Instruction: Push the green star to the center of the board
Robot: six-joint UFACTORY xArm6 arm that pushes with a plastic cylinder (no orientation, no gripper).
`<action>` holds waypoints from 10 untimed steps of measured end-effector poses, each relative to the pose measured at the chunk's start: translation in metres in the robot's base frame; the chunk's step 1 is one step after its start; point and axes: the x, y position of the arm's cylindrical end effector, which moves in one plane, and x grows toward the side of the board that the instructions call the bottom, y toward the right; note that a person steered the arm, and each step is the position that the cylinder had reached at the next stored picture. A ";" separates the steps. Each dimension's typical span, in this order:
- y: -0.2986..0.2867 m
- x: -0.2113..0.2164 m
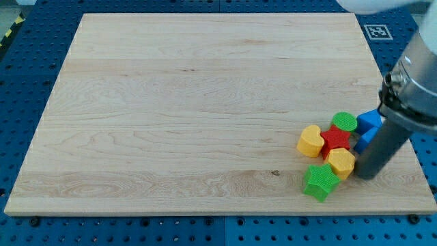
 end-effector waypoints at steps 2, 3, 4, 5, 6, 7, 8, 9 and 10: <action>-0.044 0.018; -0.061 0.022; -0.080 0.023; -0.114 0.019; -0.136 0.006; -0.143 -0.011; -0.153 -0.031; -0.169 -0.059; -0.190 -0.092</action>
